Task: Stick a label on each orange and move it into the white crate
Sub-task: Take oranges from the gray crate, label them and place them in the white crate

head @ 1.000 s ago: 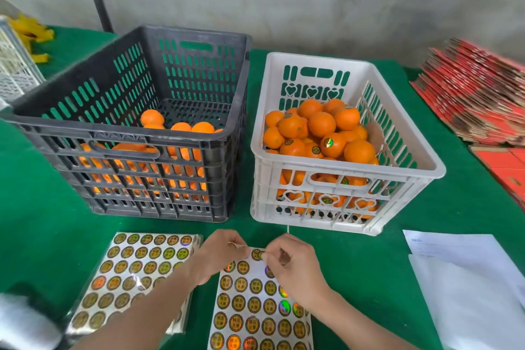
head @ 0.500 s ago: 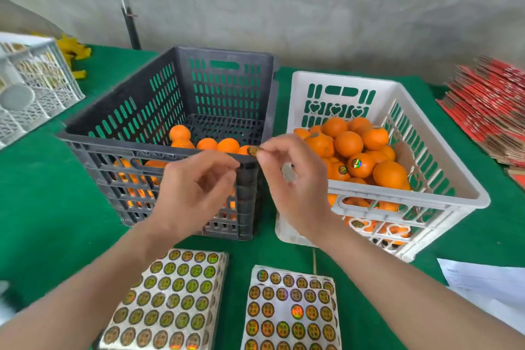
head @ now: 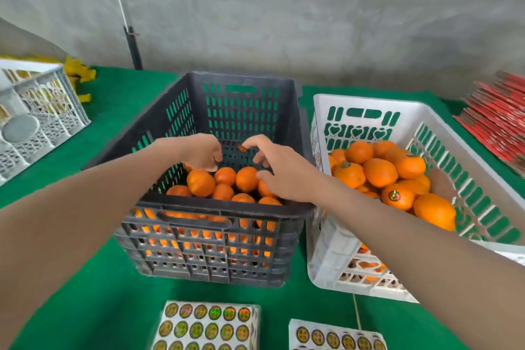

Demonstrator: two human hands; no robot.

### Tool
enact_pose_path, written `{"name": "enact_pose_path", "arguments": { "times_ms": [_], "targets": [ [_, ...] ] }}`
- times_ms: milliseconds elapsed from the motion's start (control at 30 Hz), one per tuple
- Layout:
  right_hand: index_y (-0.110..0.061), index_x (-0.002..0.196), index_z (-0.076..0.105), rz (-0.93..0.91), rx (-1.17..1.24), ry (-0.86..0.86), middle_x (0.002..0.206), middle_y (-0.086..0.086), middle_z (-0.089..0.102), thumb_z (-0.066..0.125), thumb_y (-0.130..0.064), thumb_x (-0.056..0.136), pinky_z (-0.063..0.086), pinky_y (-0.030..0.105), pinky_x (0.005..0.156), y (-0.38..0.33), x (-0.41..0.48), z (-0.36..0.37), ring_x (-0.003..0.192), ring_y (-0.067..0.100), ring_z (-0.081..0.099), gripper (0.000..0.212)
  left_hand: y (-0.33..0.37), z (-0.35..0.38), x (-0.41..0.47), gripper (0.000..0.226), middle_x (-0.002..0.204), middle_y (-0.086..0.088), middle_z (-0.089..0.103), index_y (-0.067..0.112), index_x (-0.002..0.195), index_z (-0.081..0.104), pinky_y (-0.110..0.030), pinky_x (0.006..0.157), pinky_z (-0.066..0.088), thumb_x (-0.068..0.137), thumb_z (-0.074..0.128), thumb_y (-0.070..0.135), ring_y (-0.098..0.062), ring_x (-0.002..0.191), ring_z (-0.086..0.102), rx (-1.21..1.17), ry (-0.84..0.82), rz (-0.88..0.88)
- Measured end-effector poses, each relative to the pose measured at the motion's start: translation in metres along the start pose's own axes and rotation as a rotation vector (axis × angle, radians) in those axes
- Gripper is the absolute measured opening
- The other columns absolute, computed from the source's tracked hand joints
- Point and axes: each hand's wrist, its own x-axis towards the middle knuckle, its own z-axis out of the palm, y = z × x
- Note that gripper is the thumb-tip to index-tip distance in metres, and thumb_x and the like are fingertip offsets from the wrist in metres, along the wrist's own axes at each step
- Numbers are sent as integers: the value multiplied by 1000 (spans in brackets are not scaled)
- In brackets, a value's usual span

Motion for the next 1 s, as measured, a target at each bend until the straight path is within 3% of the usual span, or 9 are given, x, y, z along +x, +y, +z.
{"name": "enact_pose_path", "arguments": {
  "times_ms": [200, 333, 400, 467, 567, 700, 767, 900, 1000],
  "targets": [
    [-33, 138, 25, 69, -11, 4, 119, 6, 52, 49, -3, 89, 50, 50, 82, 0, 7, 6, 91, 23, 57, 62, -7, 35, 54, 61, 125, -12, 55, 7, 143, 35, -35, 78, 46, 93, 52, 40, -30, 101, 57, 342, -412, -181],
    [-34, 138, 24, 84, 38, 51, 121, 5, 52, 50, -7, 91, 51, 45, 82, 5, 8, 4, 93, 22, 56, 60, -13, 56, 68, 63, 150, -12, 30, 16, 151, 11, -32, 85, 44, 99, 44, 26, -32, 123, 46, 264, -420, -202],
    [-32, 139, 24, 92, 64, 79, 119, 4, 52, 49, -7, 92, 52, 41, 82, 6, 8, 4, 94, 21, 57, 60, -12, 52, 68, 66, 142, -15, 37, 18, 148, 20, -31, 70, 50, 92, 55, 15, -31, 104, 55, 188, -364, -178],
    [-29, 140, 25, 101, 128, 145, 117, 3, 52, 46, -5, 93, 49, 33, 82, 8, 7, 4, 98, 19, 55, 56, -11, 40, 66, 65, 131, -15, 43, 21, 138, 34, -33, 66, 57, 83, 66, 9, -29, 90, 57, 8, -310, -126],
    [-24, 135, 32, 132, 243, 294, 109, -2, 50, 41, -5, 96, 43, 22, 80, 12, 5, 2, 97, 12, 52, 45, -13, 13, 55, 58, 119, -12, 46, 27, 118, 46, -32, 67, 58, 77, 71, -5, -31, 96, 58, -556, -206, -14],
    [-18, 120, 42, 124, 317, 494, 103, -5, 50, 45, -6, 95, 41, 12, 76, 12, 1, 3, 95, 8, 50, 28, -2, -13, 16, 80, 121, 3, 45, 39, 123, 44, -28, 72, 54, 69, 74, -13, -20, 102, 55, -963, 30, 201],
    [-17, 110, 45, 110, 370, 622, 97, -8, 52, 48, -7, 94, 44, 12, 74, 11, -2, 1, 91, 9, 53, 20, 8, -13, -6, 78, 124, 5, 45, 39, 116, 48, -40, 85, 50, 66, 75, -15, -22, 109, 52, -1051, 174, 268],
    [-17, 94, 47, 124, 621, 744, 89, -3, 56, 53, -9, 93, 55, 30, 75, 2, -15, -6, 90, 20, 60, 9, 36, -5, -48, 80, 122, -2, 48, 36, 108, 50, -33, 70, 50, 55, 75, -19, -25, 105, 56, -1299, 284, 342],
    [-17, 86, 52, 87, 809, 713, 88, -1, 59, 53, -11, 93, 57, 31, 74, -11, -31, -11, 93, 21, 63, 9, 53, -2, -69, 77, 123, -8, 53, 30, 113, 51, -36, 78, 52, 49, 73, -7, -24, 102, 59, -1448, 265, 354]
  ]
}}
